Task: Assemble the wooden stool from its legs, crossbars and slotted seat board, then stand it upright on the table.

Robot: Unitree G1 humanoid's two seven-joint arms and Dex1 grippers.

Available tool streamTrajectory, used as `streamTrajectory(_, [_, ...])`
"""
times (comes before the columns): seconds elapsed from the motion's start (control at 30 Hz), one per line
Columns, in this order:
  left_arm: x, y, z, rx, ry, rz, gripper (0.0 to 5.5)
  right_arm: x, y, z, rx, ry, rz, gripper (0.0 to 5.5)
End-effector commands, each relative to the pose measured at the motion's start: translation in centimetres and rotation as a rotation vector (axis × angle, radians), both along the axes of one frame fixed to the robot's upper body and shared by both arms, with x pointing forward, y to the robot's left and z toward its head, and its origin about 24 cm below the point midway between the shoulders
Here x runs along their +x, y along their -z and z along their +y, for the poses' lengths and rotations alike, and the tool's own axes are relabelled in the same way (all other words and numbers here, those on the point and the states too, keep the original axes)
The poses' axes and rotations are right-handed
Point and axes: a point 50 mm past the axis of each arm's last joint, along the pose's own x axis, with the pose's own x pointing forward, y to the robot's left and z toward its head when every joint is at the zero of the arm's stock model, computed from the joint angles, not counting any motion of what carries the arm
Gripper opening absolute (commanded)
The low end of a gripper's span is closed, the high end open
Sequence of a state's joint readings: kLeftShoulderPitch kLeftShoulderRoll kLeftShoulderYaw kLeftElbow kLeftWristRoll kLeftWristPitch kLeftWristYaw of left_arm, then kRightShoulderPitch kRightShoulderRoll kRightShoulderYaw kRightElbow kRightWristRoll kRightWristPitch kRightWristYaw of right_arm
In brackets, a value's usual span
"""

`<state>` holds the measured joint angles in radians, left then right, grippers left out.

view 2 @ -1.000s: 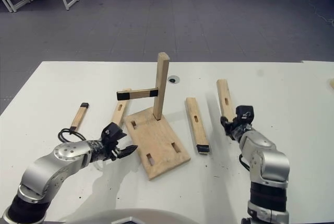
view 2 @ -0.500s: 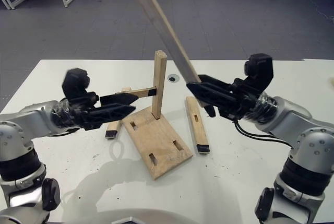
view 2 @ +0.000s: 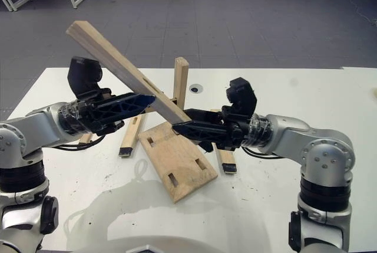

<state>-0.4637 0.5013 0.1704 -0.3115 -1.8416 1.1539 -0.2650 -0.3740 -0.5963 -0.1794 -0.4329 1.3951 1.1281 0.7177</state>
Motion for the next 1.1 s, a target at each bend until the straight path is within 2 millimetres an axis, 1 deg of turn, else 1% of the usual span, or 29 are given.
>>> streamTrajectory(0.03, [0.3, -0.2, 0.0, -0.014, -0.036, 0.029, 3.00, 0.1, 0.2, 0.5, -0.015, 0.018, -0.020, 2.05])
streamTrajectory(0.17, [-0.1, 0.0, -0.1, -0.005, -0.026, 0.033, 2.34, 0.0, 0.2, 0.6, -0.010, 0.008, -0.014, 2.05])
streamTrajectory(0.33, [-0.4, -0.2, -0.1, -0.038, -0.012, 0.024, 2.28, 0.5, -0.2, 0.4, -0.018, 0.047, -0.026, 2.05])
streamTrajectory(0.37, [-0.4, -0.2, 0.0, -0.057, -0.021, 0.014, 2.28, 0.5, -0.2, 0.4, -0.003, 0.033, 0.004, 2.45])
streamTrajectory(0.47, [0.1, 0.2, 0.6, -0.077, -0.073, -0.001, 2.21, 0.4, -0.6, 0.2, 0.012, 0.015, 0.035, 2.96])
streamTrajectory(0.53, [0.3, 0.6, 1.2, -0.071, -0.108, 0.000, 2.16, 0.5, -0.7, -0.6, -0.036, 0.062, 0.021, 3.29])
streamTrajectory(0.57, [0.3, 0.8, 1.9, -0.051, -0.134, -0.004, 2.11, 0.4, -0.7, -1.4, -0.074, 0.081, 0.011, 3.41])
streamTrajectory(0.67, [0.1, 1.7, 5.0, 0.066, -0.252, -0.030, 2.08, 0.1, -0.9, -4.3, -0.157, 0.168, -0.005, 3.41])
streamTrajectory(0.7, [0.0, 1.9, 5.9, 0.121, -0.293, -0.052, 2.07, 0.2, -0.7, -4.9, -0.182, 0.204, -0.006, 3.41])
streamTrajectory(0.77, [-0.4, 2.4, 7.2, 0.244, -0.355, -0.113, 2.07, 0.7, 0.7, -5.1, -0.248, 0.282, -0.003, 3.41])
streamTrajectory(0.83, [0.2, 3.6, 7.4, 0.357, -0.416, -0.189, 2.07, 0.6, 2.6, -4.3, -0.303, 0.317, 0.006, 3.41])
streamTrajectory(0.9, [0.8, 5.5, 6.8, 0.447, -0.430, -0.266, 2.07, 0.2, 3.8, -3.3, -0.336, 0.312, 0.005, 3.41])
streamTrajectory(1.0, [1.9, 8.3, 6.6, 0.540, -0.396, -0.339, 2.07, 0.0, 4.8, -2.8, -0.386, 0.304, -0.004, 3.41])
streamTrajectory(1.1, [2.7, 9.6, 6.8, 0.561, -0.377, -0.379, 2.07, 0.1, 5.1, -2.9, -0.405, 0.301, -0.016, 3.41])
